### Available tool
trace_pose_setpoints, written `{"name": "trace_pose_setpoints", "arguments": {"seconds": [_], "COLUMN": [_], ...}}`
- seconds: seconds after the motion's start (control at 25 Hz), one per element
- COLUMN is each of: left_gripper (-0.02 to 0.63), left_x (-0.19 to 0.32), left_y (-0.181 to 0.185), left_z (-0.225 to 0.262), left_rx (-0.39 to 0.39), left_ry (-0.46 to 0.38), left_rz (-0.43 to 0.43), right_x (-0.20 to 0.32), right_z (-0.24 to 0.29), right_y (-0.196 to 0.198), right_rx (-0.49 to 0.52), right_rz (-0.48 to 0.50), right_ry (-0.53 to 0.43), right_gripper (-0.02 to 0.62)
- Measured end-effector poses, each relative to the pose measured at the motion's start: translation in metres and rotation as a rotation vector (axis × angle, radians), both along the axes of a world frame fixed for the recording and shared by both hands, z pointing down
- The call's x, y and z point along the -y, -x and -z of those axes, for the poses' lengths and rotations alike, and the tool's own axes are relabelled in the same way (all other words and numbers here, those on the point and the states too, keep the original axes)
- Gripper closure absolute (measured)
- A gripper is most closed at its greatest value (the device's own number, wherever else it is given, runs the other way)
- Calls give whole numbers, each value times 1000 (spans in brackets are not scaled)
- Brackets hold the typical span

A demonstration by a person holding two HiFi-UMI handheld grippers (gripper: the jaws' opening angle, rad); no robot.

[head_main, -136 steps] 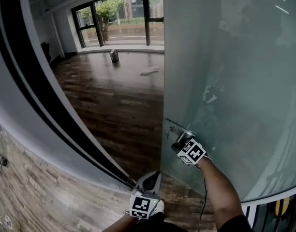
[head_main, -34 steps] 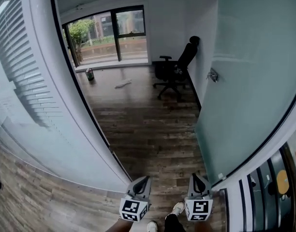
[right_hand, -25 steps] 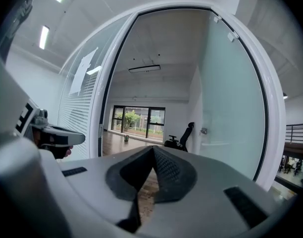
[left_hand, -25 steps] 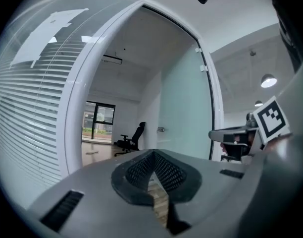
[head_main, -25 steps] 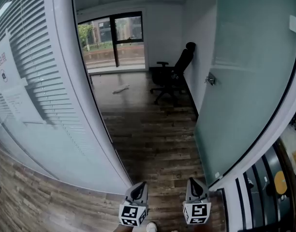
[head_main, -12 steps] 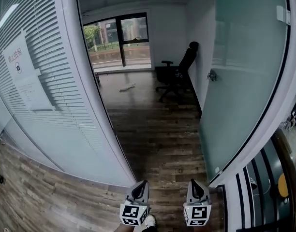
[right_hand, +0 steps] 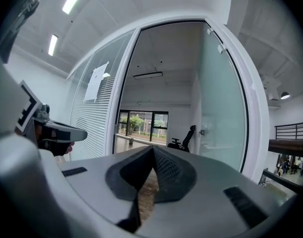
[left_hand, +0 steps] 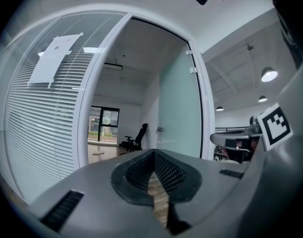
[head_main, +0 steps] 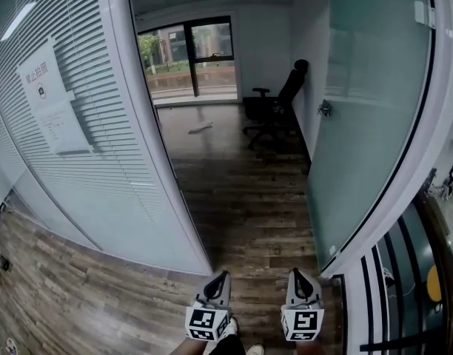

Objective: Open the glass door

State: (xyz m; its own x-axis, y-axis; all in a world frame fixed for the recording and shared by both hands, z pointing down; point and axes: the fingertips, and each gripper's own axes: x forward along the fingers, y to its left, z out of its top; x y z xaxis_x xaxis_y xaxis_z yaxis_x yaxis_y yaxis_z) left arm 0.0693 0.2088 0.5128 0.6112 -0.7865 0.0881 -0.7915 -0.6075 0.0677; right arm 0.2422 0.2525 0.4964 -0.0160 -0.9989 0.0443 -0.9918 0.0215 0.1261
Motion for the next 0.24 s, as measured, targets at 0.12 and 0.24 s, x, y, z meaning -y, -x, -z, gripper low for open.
{"name": "trace_pose_setpoints", "arguments": {"seconds": [0.12, 0.24], "left_gripper": [603, 603], "left_x": [7, 12], "left_y": [-2, -1], "left_z": [10, 13], "left_rx": [3, 4], "left_ry": [-37, -50], "left_rz": [4, 4], "right_x": [7, 11], "right_z": [17, 25], "right_y": [-1, 2], "right_rx": [-18, -28], "right_rz": [3, 5], "right_ry": [-40, -57], "right_gripper": [581, 581]}}
